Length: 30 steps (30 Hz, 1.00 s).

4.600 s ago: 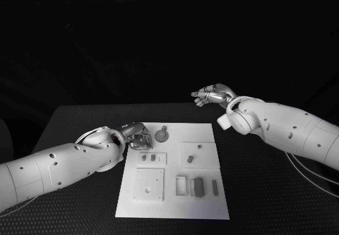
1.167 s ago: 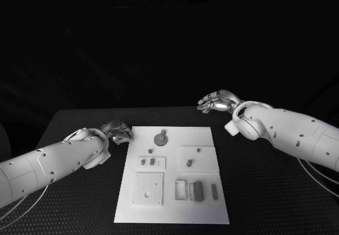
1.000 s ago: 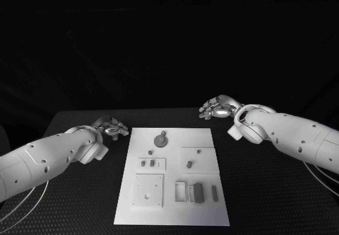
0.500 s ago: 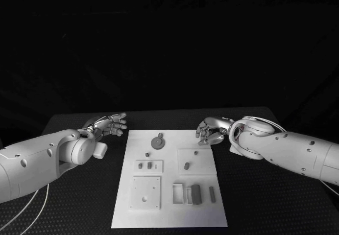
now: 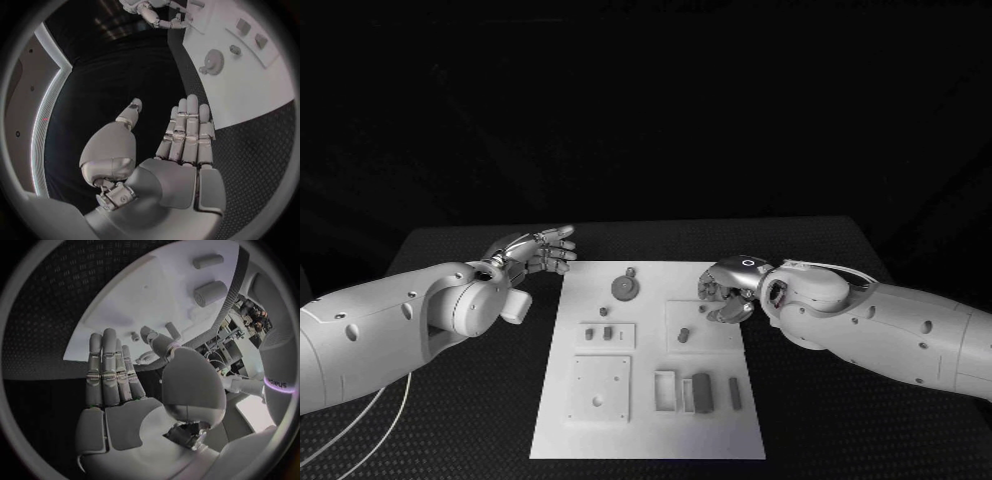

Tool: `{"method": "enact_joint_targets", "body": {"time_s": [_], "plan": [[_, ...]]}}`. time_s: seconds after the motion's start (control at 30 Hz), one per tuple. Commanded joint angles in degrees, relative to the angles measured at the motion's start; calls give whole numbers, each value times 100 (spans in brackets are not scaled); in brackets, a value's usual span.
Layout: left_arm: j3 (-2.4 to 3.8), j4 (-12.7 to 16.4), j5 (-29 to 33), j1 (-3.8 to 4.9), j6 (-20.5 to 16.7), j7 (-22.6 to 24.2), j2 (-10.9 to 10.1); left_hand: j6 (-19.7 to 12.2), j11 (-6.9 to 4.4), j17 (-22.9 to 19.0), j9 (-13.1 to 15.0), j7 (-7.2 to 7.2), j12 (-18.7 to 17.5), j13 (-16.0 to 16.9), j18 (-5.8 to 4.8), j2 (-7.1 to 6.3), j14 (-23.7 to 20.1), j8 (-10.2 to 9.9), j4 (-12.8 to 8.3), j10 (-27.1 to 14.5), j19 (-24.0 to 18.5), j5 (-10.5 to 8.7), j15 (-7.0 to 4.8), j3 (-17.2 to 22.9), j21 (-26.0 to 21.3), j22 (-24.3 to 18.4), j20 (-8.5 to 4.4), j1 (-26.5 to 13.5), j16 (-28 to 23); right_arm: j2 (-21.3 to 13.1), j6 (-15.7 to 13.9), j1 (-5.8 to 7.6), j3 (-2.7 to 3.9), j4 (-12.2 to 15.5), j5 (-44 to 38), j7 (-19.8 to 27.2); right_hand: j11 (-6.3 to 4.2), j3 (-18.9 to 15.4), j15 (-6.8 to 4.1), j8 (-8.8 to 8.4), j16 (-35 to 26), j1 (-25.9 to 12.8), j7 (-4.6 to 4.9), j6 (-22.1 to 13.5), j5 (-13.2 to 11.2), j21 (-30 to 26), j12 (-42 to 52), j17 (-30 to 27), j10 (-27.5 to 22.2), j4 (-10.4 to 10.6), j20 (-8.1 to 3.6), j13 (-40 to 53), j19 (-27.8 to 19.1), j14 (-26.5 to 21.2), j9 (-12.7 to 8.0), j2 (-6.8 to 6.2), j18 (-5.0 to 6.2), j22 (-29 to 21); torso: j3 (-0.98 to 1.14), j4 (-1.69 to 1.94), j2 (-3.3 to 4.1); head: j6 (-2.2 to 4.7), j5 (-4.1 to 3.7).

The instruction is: Assemble the parts on the task board

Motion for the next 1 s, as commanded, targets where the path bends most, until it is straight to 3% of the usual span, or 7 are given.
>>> {"method": "enact_joint_targets", "body": {"time_s": [0.03,0.33,0.63,1.0], "plan": [[5,31,69,7,34,118,-6,-27,30,13,-7,21,-6,-11,3,75,40,-20,-25,-2,52,8,-3,-25,-20,-7,-10,10,-37,52,-171,-43,-6,36,-488,-147,-6,14,-13,43,50,63,4,20,-11,54,-31,55,96,41,-15,23,60,74,20,-31,109,24,7,-5,12,-7,41],[5,45,79,7,37,99,0,-18,61,25,-14,55,3,-19,3,99,61,-10,-40,11,66,10,-7,-32,-27,-5,-14,14,-69,144,-240,-114,-36,15,-632,-151,-76,162,-75,132,103,198,11,168,-11,119,-25,207,327,87,-65,91,143,143,74,-20,109,83,6,-3,14,-46,108],[5,31,79,7,30,71,-16,-12,84,37,-21,80,2,-29,2,111,75,-3,-55,9,74,11,-9,-37,-33,-4,-17,20,-91,139,-233,-131,-82,80,-812,-186,-241,424,-234,296,417,393,-137,517,-11,413,58,509,759,118,-213,274,396,358,175,41,109,298,7,-14,12,-76,134],[5,21,79,7,41,41,-13,-10,93,47,-28,98,1,-38,1,132,85,1,-72,5,80,12,-9,-36,-38,-2,-18,33,-111,222,-204,-154,-172,48,-1082,-274,-316,664,-304,355,598,486,-217,713,-11,560,59,690,963,64,-276,422,460,373,239,109,109,434,8,-7,13,-114,141]]}}
